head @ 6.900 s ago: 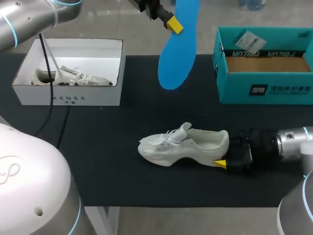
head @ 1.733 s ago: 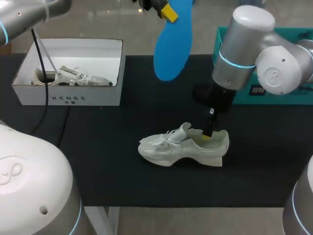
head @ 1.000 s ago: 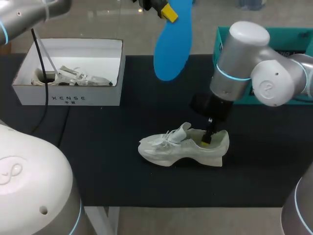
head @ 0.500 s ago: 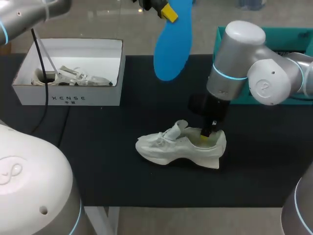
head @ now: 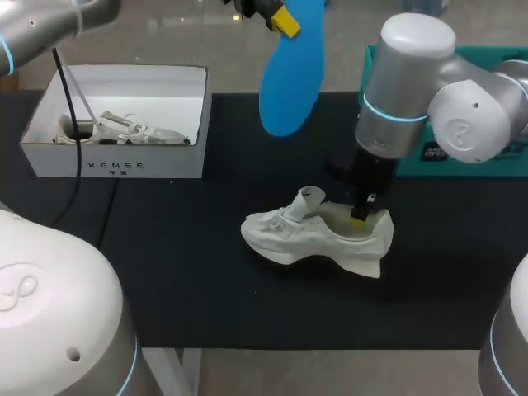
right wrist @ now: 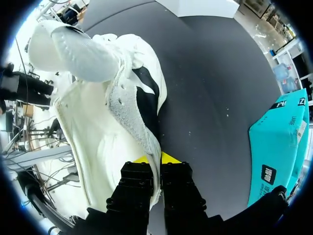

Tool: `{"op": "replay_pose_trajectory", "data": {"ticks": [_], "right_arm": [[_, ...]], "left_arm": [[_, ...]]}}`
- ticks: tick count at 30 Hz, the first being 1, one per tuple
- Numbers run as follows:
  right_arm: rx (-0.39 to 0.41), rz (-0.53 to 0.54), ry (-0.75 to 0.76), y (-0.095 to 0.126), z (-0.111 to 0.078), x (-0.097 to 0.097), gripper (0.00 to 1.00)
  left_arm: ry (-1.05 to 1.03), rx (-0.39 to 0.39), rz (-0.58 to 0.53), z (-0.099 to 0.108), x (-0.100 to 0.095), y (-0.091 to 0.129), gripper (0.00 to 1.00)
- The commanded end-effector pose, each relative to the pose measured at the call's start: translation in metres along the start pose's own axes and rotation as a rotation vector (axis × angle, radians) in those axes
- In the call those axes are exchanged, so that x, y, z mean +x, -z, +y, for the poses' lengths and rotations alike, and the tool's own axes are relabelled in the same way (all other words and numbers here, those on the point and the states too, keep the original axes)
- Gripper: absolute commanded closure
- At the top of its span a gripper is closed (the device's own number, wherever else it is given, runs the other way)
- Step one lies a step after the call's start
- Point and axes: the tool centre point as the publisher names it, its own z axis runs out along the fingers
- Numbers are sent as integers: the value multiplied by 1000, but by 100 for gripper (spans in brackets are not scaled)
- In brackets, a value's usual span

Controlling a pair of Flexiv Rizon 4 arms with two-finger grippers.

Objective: Take the shoe out of the shoebox, open the shoe tongue, remove and reinsert the insole, then place the shoe into the shoebox

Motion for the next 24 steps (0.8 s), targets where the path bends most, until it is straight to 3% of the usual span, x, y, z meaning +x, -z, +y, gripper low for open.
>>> {"op": "replay_pose_trajectory", "data": {"ticks": [1, 24], "right_arm": [[-3, -60, -10, 41, -18, 9, 100], [-28, -73, 9, 46, -17, 5, 100]], "left_arm": [[-1, -2, 1, 0, -1, 0, 100], [-1, -2, 1, 0, -1, 0, 100]]}}
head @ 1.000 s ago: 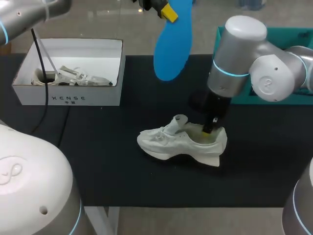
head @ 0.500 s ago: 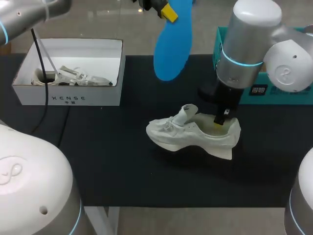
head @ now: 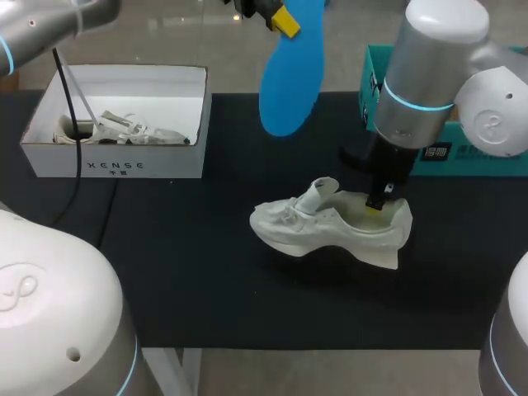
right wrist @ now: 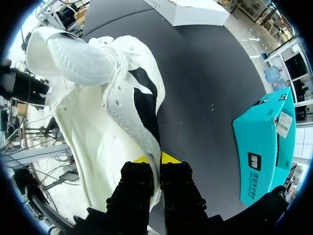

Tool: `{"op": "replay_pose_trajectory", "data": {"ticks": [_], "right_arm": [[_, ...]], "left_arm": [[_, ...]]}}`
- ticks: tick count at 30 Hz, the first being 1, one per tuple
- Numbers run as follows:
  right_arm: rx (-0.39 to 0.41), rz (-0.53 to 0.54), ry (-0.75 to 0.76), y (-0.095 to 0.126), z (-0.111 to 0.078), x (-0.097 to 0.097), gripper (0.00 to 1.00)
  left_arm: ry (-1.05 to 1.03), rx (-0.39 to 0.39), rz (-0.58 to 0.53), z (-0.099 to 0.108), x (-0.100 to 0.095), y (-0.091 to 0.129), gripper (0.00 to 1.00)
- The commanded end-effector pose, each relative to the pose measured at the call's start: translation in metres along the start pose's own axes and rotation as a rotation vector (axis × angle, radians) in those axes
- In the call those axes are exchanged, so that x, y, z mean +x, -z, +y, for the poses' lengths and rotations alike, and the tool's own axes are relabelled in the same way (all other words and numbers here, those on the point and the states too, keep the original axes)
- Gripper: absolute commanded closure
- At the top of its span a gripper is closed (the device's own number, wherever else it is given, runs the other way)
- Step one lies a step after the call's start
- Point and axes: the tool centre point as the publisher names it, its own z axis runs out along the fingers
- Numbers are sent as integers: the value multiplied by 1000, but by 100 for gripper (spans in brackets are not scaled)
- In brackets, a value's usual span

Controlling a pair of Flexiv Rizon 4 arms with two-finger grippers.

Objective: Take the shoe out of the shoebox, open the shoe tongue, remove and reinsert the insole, then place the shoe into the shoebox

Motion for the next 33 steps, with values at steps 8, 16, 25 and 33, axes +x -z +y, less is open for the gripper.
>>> {"op": "replay_pose_trajectory", "data": {"ticks": [8, 16, 25, 33], "right_arm": [[190, -109, -690, -16, -9, 21, 100], [153, -184, -1085, -17, -24, 53, 100], [41, -135, -1300, -19, -58, 75, 100], [-8, -119, -1296, -18, -62, 76, 100]], "left_arm": [[-1, -2, 1, 0, -1, 0, 100], [-1, -2, 1, 0, -1, 0, 100], [-1, -2, 1, 0, -1, 0, 100], [-1, -2, 1, 0, -1, 0, 100]]}}
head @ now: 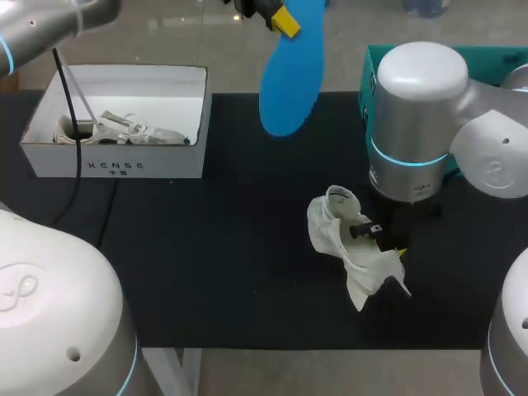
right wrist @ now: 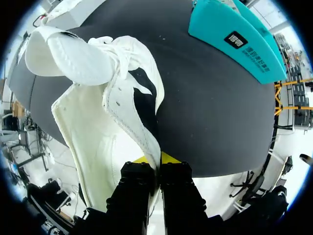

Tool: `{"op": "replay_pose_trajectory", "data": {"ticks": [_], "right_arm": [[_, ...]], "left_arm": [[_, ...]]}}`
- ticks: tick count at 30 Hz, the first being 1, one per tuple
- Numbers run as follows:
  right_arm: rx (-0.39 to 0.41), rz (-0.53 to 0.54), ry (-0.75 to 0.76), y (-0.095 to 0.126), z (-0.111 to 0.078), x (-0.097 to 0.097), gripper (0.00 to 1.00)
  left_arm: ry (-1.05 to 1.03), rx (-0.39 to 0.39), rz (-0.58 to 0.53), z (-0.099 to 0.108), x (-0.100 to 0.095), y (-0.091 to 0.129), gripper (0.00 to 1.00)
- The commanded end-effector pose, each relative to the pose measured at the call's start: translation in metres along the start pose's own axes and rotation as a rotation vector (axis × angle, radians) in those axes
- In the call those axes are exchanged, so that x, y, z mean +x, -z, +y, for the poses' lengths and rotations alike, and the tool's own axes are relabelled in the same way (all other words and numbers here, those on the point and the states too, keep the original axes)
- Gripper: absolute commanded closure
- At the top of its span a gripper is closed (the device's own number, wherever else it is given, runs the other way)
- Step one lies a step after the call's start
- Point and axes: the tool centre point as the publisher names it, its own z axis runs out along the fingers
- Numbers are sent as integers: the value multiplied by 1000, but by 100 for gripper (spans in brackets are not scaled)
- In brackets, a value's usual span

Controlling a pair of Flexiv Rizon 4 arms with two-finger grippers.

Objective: Take the shoe out of the shoebox, open the shoe tongue, remove and reinsert the insole, then place the shoe into the shoebox

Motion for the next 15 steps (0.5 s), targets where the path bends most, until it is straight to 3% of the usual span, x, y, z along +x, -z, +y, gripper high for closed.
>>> {"op": "replay_pose_trajectory", "data": {"ticks": [1, 9, 15], "right_arm": [[-82, 61, -352, 1, -9, -8, 100], [-93, 52, -387, -4, -3, -3, 100], [-139, 100, -326, -17, 7, 5, 100]], "left_arm": [[-1, -2, 1, 0, -1, 0, 100], [-1, -2, 1, 0, -1, 0, 100], [-1, -2, 1, 0, -1, 0, 100]]}}
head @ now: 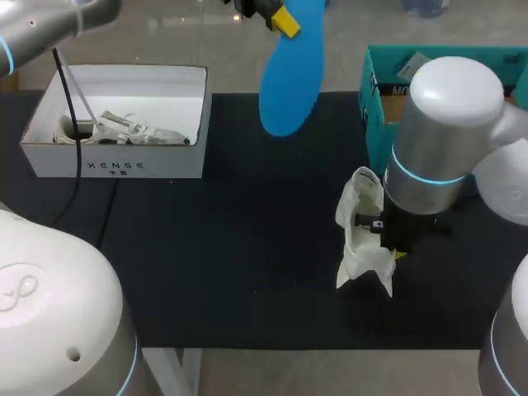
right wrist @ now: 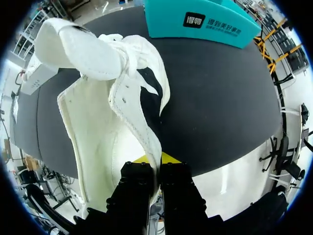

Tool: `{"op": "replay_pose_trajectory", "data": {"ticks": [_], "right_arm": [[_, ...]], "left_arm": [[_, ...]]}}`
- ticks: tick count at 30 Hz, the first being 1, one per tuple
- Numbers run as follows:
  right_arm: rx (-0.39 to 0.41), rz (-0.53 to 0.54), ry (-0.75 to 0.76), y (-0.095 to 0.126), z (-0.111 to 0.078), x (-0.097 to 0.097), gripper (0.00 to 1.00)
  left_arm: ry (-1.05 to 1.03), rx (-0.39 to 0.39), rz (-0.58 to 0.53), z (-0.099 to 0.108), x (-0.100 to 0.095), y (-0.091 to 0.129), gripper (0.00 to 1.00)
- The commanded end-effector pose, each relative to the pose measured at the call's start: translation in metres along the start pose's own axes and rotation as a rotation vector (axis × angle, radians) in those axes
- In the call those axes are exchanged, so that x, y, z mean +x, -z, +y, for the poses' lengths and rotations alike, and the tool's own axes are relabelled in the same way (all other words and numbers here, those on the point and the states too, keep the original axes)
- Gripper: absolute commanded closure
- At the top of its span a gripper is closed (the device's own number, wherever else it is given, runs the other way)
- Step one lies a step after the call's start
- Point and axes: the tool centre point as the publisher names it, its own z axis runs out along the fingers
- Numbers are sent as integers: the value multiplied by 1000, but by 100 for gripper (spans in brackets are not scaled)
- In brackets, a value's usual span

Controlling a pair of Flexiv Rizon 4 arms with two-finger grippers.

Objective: Take the shoe out of the shoebox, open the shoe tongue, remove and reinsert the insole, then place the shoe into the shoebox

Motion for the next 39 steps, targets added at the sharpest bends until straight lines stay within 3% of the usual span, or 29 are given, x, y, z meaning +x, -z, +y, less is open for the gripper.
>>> {"op": "replay_pose_trajectory", "data": {"ticks": [1, 17, 39], "right_arm": [[-15, 42, 32, -15, -1, 1, 100], [3, 76, 97, -27, 10, 7, 100], [30, 137, 35, -84, -3, 25, 100]], "left_arm": [[-1, -2, 1, 0, -1, 1, 100], [-1, -2, 1, 0, -1, 1, 100], [-1, -2, 1, 0, -1, 1, 100]]}}
